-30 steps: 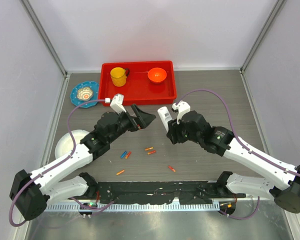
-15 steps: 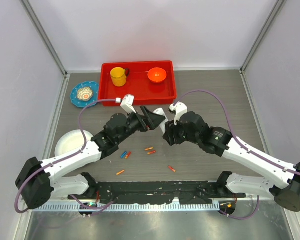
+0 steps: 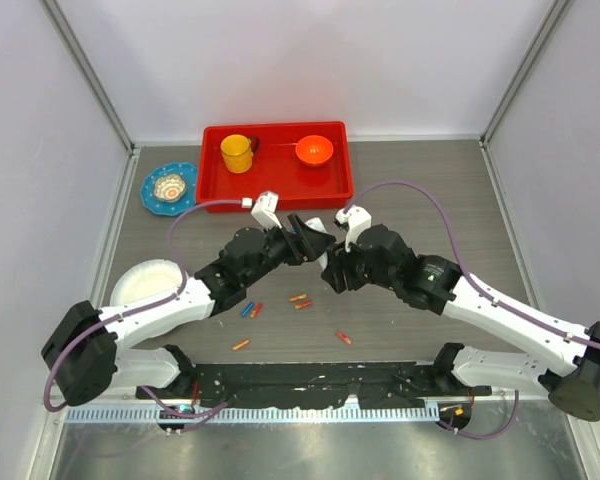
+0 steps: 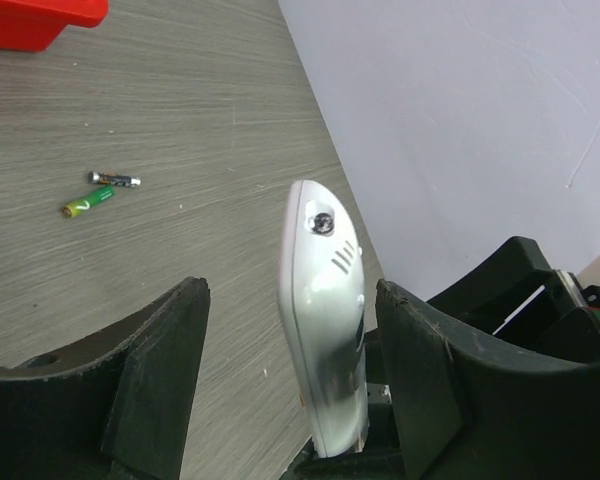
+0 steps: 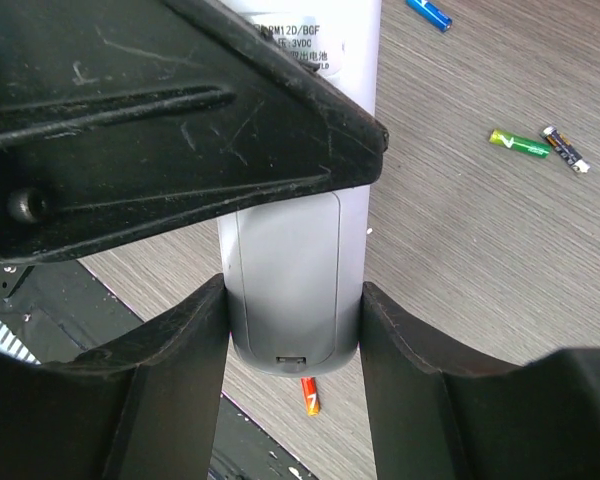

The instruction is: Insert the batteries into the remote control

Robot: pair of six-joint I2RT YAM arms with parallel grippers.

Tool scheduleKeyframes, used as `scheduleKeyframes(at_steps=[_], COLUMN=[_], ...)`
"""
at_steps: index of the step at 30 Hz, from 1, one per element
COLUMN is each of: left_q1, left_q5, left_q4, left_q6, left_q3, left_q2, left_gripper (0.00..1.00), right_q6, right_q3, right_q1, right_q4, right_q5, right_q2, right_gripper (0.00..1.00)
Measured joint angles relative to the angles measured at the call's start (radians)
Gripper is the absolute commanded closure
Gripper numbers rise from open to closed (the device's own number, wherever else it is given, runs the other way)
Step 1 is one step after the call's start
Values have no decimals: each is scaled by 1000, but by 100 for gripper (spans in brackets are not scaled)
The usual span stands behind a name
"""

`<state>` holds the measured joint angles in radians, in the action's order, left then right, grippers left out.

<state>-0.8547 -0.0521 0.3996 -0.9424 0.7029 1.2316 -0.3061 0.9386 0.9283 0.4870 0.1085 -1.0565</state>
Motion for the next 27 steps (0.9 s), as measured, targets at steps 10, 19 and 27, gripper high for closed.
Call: scheduleKeyframes(at_steps=[10, 19, 27], left_q1=[-9, -22, -37], left_q5=[-7, -16, -26], left_q4=[37, 47, 68], left_q6=[-3, -1, 0], left_q3=[0, -1, -14], left_q2=[4, 4, 6], left_gripper=[46, 36, 48], right_q6=[-11, -14, -18], right_q3=[-13, -19, -19], right_q1=[1, 1, 1], right_q4=[-10, -14, -16], right_q5=[-3, -3, -3], right_q2=[0, 0, 0], right_gripper=[94, 94, 94])
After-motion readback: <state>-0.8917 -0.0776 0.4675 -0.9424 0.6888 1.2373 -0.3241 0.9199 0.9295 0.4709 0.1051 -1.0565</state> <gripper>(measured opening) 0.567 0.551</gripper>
